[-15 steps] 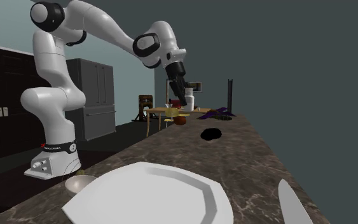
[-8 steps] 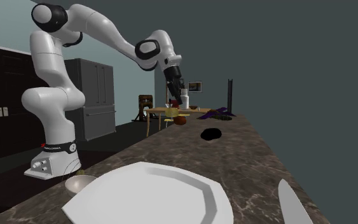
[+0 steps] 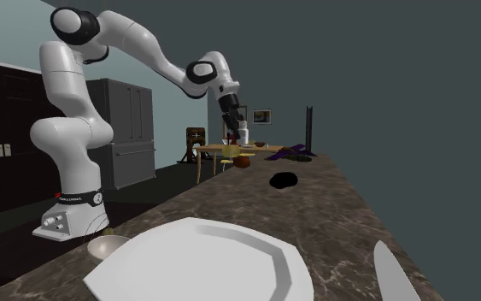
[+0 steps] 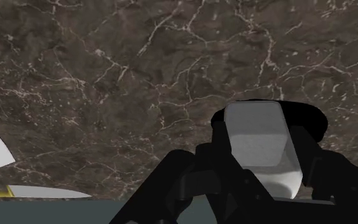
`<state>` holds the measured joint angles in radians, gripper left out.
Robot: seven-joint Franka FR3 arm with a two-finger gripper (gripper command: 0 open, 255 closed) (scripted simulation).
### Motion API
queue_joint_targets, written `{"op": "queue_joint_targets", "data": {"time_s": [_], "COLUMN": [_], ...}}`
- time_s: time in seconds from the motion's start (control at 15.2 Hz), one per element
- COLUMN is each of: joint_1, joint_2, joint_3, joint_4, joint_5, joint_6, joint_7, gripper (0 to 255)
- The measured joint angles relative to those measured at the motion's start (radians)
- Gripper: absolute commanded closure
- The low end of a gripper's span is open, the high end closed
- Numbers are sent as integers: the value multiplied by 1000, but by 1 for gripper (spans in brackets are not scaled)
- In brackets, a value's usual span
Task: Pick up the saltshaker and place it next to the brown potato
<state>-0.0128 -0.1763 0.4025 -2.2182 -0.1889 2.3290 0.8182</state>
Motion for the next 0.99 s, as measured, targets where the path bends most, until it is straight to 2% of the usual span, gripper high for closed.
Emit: {"op": "queue_joint_targets", "data": {"time_s": [0.53,0.99], "joint_1": [67,139], "joint_2": [59,183], "joint_3": [139,247], "joint_4": [84,228], "joint_5": [-68,-173], "joint_6": [-77,-177], "joint_7": [235,445], "gripper": [255,255]}}
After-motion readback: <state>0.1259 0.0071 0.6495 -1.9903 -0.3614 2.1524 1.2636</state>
